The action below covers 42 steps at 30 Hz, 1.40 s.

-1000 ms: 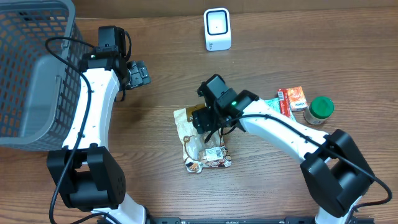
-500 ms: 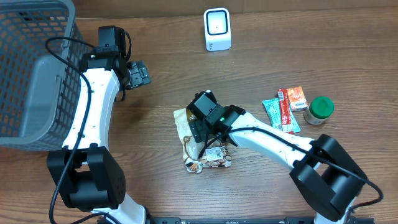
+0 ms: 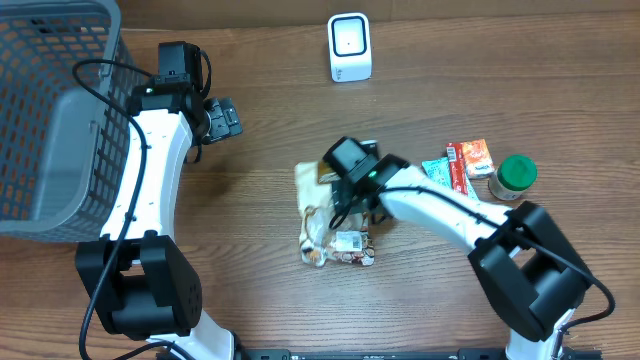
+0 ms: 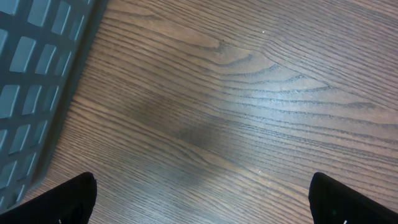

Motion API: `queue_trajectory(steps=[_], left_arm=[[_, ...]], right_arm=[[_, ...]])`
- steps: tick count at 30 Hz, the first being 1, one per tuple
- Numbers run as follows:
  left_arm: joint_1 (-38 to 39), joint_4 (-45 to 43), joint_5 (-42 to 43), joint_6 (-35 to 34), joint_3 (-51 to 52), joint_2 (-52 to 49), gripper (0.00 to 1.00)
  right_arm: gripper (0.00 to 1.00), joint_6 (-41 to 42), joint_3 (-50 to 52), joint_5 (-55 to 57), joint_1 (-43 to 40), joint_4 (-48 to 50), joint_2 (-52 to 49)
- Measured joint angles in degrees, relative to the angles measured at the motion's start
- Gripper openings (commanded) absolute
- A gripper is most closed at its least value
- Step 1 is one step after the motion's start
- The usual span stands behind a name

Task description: Scan the item barcode

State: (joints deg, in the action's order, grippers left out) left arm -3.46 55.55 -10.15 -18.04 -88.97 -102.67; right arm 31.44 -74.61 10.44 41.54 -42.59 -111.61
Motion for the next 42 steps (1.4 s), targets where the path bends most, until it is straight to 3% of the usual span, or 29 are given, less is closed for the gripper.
queue_trajectory(steps=[6,14,21,27,36,42], left_arm=[[0.0,0.0,0.0,0.0,0.0,0.0,1.0],[0.0,0.0,0.0,0.0,0.0,0.0,0.99],[0.0,0.0,0.0,0.0,0.0,0.0,1.0],[0.0,0.0,0.0,0.0,0.0,0.0,1.0],[0.0,0.0,0.0,0.0,0.0,0.0,1.0],[0.0,0.0,0.0,0.0,0.0,0.0,1.0]], right_arm=[[1.0,7.6,0.0,0.1,-3.1,-2.6,0.0],[1.0,10.3,0.0,-0.4,-2.7,-4.2,4.1],[1.0,14.6,0.0,-7.3,-2.4,-6.1,10.2],[0.69,19.2,4.0,-13.0,-2.0,-6.8,10.2],[0.75,34.4,12.1,-15.8,-0.4,-4.7,10.2],[0.72,39.9,14.2,-20.0,3.0,5.2,10.2]])
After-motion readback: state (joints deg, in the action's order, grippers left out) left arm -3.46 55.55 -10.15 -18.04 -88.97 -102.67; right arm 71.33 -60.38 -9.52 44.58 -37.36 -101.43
